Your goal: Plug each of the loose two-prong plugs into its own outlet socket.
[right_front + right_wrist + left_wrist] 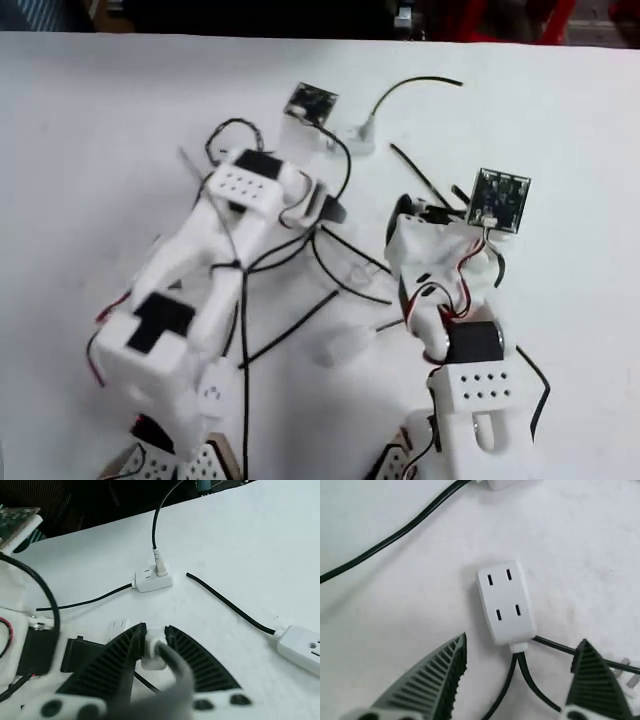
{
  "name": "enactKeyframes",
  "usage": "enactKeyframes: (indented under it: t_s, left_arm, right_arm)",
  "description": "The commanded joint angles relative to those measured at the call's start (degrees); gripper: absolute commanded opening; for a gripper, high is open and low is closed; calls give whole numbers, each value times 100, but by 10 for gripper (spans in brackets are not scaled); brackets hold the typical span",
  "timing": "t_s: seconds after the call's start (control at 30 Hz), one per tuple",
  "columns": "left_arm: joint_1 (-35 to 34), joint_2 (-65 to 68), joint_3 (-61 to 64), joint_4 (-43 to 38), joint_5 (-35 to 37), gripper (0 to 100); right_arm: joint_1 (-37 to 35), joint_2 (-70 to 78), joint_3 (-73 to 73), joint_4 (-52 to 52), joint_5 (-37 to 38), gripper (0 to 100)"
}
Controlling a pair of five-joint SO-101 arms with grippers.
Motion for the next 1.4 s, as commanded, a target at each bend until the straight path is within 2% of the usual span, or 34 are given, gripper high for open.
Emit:
enactKeyframes:
  t_s: [0.0, 0.23, 0.37, 0.57, 0.7, 0.9, 1.1, 1.27, 1.37]
  left_arm:
    - [48, 743, -985, -79, 18, 290]
    - [31, 1613, -1679, -70, 18, 247]
    - [40, 1727, -1767, -62, -70, 188]
    - [22, 1640, -1767, 202, -1556, 127]
    - [-40, 1253, -1749, 642, -2110, 129]
    - [-259, 822, -1714, 1275, -3437, 132]
    - [-699, 840, -1530, 1301, -4264, 153]
    - [-848, 813, -1327, 1178, -3930, 286]
    - [-884, 760, -1398, 1327, -3842, 298]
  right_arm:
    - [57, -31, -62, -119, -53, 15]
    - [75, -31, -62, -110, -53, 15]
    - [84, -31, -62, -101, -53, 16]
    - [84, -31, -62, -101, -53, 16]
    - [84, -31, -62, -101, -53, 16]
    - [84, -31, -62, -101, -26, 16]
    - [66, -31, -62, -101, -18, 16]
    - [48, -31, -62, -92, 0, 16]
    - [48, -31, -62, -13, 114, 16]
